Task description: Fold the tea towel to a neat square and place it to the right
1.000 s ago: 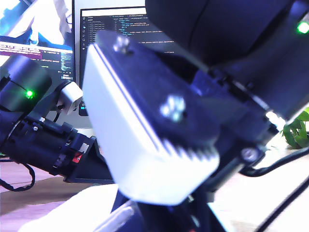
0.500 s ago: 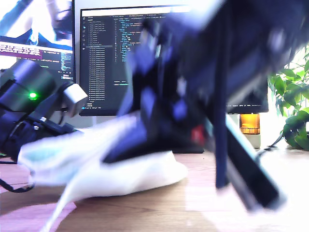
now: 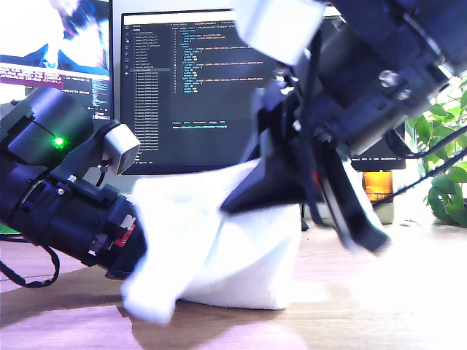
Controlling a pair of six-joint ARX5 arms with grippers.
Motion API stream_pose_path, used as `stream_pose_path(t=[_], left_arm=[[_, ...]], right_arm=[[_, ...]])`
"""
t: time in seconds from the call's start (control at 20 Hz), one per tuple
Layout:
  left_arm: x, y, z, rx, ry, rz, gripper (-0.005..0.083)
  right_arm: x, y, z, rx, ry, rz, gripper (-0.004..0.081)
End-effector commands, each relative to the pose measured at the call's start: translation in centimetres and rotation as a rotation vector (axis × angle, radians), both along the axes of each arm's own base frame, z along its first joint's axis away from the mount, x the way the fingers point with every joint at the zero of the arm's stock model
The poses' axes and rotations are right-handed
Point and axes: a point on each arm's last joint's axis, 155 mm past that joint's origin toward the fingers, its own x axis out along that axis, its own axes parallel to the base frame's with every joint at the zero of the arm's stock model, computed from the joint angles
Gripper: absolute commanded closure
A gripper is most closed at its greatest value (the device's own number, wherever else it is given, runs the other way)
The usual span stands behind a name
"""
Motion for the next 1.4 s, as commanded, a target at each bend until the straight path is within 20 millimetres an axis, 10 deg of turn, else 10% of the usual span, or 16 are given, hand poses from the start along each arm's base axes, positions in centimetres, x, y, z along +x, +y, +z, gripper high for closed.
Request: stream_pose_path(t=[0.0,0.55,0.8,1.35], left_arm=[[-2.2,0.8,-3.2,0.075,0.086,-0.009,0.0797],[-3.5,-0.1,-3.4,0.101,0.083,-0.075,0.0797],[-3.6,0.0,-3.6,0.114,0.078,-0.091,0.0797],[-3.9,-0.2,-3.4,0.105,0.079,-0.107,0.0797]], right_arm=[[0.3,-0.4,-0.5,0.017,0.032,-0.018,0.0781],[5.5,-0.8,-4.4,-0.023,0.173,-0.168,0.0781],[8.4,-1.9,-3.0,0.027,0.169,-0.236,0.0781],[7.9,-1.6,-7.0,0.023,0.306,-0.266,0.0781]])
